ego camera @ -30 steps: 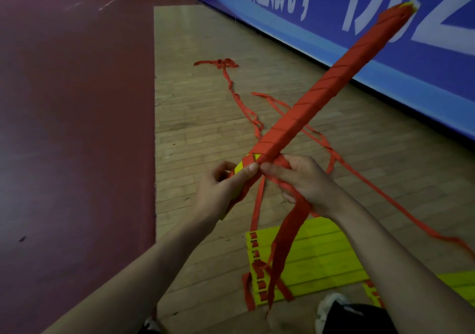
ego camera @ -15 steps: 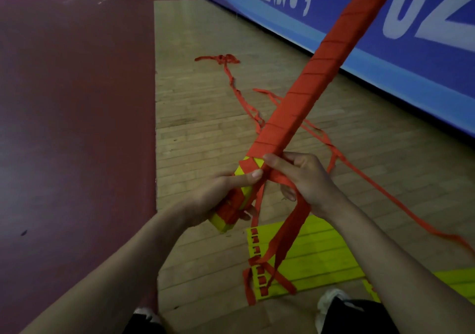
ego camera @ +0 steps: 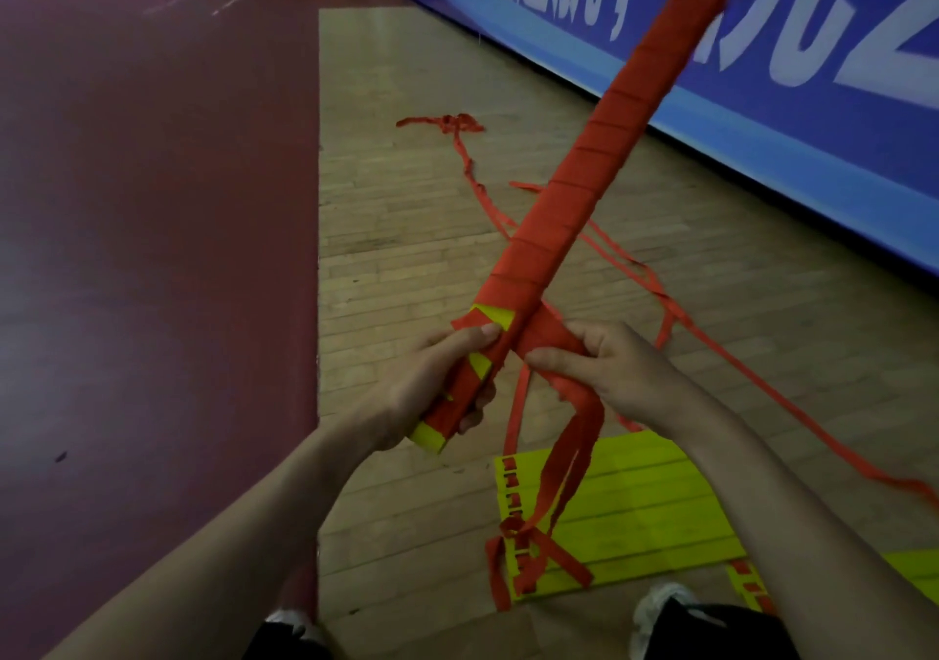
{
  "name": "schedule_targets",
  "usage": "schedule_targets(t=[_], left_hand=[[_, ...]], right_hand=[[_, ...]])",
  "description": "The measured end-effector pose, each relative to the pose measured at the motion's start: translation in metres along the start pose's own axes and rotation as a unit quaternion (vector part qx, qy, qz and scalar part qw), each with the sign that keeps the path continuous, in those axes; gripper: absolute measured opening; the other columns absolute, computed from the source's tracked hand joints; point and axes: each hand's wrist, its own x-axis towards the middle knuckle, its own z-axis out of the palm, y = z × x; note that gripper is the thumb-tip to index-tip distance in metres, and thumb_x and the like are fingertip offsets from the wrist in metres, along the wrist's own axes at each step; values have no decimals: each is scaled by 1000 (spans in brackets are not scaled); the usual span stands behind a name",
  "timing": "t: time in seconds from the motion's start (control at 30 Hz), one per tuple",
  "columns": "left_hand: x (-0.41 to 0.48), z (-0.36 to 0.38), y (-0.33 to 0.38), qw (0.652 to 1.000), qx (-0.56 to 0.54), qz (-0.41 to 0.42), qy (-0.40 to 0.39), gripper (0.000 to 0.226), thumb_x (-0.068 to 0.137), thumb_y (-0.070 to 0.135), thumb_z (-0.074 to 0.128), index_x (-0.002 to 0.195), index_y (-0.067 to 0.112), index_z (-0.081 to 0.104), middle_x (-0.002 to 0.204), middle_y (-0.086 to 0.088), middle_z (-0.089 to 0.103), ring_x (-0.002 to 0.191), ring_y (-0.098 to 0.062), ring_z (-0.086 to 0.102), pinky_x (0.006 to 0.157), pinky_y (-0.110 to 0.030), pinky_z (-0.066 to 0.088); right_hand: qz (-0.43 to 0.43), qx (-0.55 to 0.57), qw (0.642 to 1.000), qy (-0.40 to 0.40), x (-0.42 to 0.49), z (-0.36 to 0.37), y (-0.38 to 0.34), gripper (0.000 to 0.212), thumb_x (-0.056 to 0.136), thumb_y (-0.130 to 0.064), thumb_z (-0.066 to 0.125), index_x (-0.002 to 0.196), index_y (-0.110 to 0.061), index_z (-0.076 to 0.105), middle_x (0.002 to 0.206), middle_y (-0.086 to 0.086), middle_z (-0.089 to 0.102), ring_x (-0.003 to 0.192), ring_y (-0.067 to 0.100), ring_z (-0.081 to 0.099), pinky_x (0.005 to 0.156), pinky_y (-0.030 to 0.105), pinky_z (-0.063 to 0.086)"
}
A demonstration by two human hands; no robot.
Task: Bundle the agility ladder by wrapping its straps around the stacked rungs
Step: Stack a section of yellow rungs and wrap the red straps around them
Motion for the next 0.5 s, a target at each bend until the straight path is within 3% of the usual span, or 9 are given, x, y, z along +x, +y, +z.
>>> schedule_targets(t=[0.1,0.23,0.33,0.4,0.43,0.5], left_hand=[[2,2,-3,999,11,10,47,33,95,37,52,97,4,52,65,-15,55,48,-24,50,46,-27,43],[7,9,-10,988,93,64,102,32,98,35,51,96,4,58,68,-14,56,57,-27,52,50,-33,42],[8,16,-15,966,181,115,147,33,98,44,48,92,14,62,60,-6,58,50,-24,54,46,-35,44],[9,16,-18,939,264,130,179,41,93,63,40,93,27,60,60,2,62,51,-19,59,51,-40,50],[10,15,-20,923,309,134,188,48,88,72,32,96,31,57,62,3,63,55,-20,62,56,-43,54],[12,15,-23,892,381,143,195,59,82,78,15,100,35,50,67,2,63,66,-27,64,65,-47,54]], right_hand=[[13,-4,1000,27,4,0,9,14,88,-15,65,76,-12,59,51,-3,58,43,8,54,44,21,45],[-16,-49,996,69,8,11,7,16,89,-18,66,75,-12,65,46,-14,49,43,-3,43,47,13,34],[-11,-86,989,119,12,21,8,44,88,-44,62,88,-1,71,66,-2,59,61,6,52,60,29,38],[2,-115,983,142,12,26,5,56,90,-51,54,93,3,69,80,8,70,73,15,66,68,40,47],[6,-121,982,148,12,27,3,56,92,-50,51,88,2,70,76,6,71,72,12,66,70,41,48],[28,-119,979,162,10,26,-2,54,95,-48,48,63,-9,66,47,-8,55,48,1,50,59,35,41]])
